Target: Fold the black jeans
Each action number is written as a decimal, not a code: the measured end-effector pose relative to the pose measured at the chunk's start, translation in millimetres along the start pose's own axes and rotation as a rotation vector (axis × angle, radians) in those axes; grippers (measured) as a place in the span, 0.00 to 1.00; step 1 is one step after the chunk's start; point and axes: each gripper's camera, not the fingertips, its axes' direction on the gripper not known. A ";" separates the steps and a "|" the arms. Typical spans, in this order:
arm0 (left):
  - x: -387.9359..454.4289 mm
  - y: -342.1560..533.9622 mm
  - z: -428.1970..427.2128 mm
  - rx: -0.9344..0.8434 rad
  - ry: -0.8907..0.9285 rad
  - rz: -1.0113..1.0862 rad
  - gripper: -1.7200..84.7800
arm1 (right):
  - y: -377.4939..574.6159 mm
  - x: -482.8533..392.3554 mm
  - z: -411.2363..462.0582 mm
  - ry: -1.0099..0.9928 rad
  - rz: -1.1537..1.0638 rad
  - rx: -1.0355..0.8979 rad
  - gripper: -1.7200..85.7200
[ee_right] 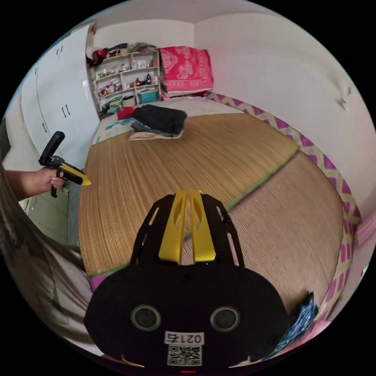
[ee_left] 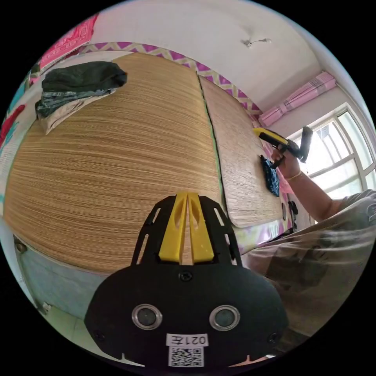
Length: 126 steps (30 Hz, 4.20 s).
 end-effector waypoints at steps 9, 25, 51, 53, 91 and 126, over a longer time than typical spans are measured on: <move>-124.9 67.9 -95.4 0.021 -0.032 -0.147 0.01 | -264.1 -151.9 190.1 -0.159 -0.291 -0.102 0.10; -202.5 180.3 -135.4 0.103 -0.019 -0.513 0.01 | -409.8 -206.4 368.8 -0.114 -0.501 -0.084 0.14; -148.1 -6.5 -83.2 -0.046 0.162 -0.044 0.01 | -114.1 170.8 -36.8 -0.387 0.184 -0.106 0.04; -142.7 -16.5 -69.9 -0.085 0.185 -0.014 0.01 | -79.3 150.2 -29.7 -0.370 0.243 -0.133 0.05; 40.4 -141.9 181.2 -0.235 -0.065 0.293 0.08 | 545.4 319.8 -135.2 -0.281 1.801 0.444 0.12; 264.1 -154.3 227.8 -0.258 0.052 0.814 0.07 | 292.5 191.1 -260.1 0.630 0.746 -0.175 0.10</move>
